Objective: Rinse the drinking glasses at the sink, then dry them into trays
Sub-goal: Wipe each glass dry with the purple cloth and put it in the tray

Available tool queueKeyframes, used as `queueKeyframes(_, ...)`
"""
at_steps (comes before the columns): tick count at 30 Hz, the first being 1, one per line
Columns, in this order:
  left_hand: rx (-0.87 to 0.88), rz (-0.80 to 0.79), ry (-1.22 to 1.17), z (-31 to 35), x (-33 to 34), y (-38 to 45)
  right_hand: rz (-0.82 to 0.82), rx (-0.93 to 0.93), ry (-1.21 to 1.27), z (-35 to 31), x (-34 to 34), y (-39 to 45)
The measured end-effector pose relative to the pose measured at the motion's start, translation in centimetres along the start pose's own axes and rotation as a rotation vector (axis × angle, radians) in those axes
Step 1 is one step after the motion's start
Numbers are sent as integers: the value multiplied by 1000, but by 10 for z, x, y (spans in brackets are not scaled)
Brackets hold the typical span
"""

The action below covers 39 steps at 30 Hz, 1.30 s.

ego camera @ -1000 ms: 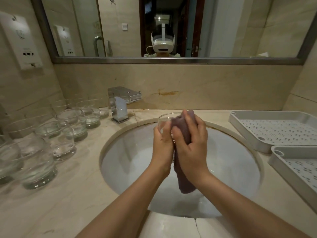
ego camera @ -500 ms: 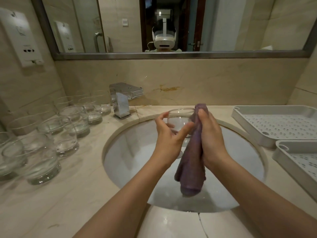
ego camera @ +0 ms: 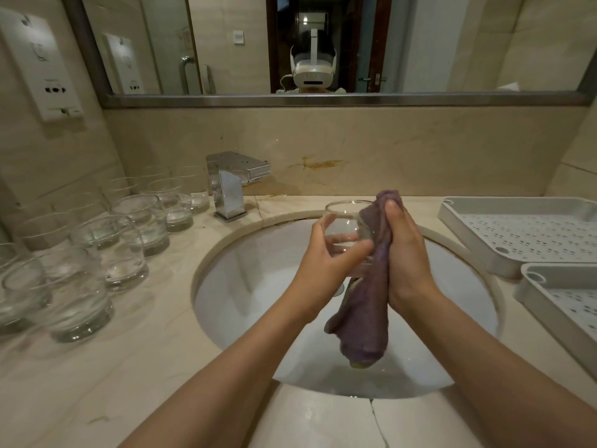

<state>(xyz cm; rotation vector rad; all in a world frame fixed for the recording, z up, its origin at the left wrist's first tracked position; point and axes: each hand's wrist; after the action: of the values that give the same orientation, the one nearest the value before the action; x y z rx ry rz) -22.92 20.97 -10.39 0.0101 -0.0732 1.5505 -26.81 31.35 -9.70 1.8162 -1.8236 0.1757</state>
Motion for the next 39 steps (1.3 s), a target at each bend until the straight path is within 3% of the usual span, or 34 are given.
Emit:
queueKeyframes(3, 32, -73, 93, 1, -2, -1, 74, 115, 130, -4, -8, 9)
queueKeyframes(6, 38, -99, 102, 6, -4, -1, 129, -19, -70, -11, -14, 16)
queueKeyframes(10, -3, -159, 136, 13, -13, 0, 86, -201, -240, -21, -21, 18)
queueKeyframes(13, -40, -161, 223, 13, -16, 1, -3, -243, -269, -24, -22, 18)
queueKeyframes(19, 37, -53, 161, 12, -39, 7, -279, -306, -412, -25, -14, 10)
queueKeyframes(23, 43, -37, 135, 14, -55, 4, -436, -234, -517, -28, -13, 9)
queueKeyframes(30, 30, -87, 258, 15, -73, -2, -531, -313, -789, -24, -11, 4)
queueKeyframes(35, 31, -148, 278, 15, -80, -4, -525, -232, -559, -38, -6, 1)
queueKeyframes(39, -4, -189, 91, 9, -83, 1, -653, -193, -484, -46, -15, -4)
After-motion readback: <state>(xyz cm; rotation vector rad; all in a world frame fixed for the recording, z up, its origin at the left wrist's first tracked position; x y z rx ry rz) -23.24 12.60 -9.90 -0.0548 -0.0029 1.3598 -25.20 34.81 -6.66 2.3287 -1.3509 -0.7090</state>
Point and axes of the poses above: each hand's wrist, its own y-axis towards the middle knuckle, its own x-axis out of the palm, z = x × y, and after that the axes turned 12 degrees about -x, right-handed
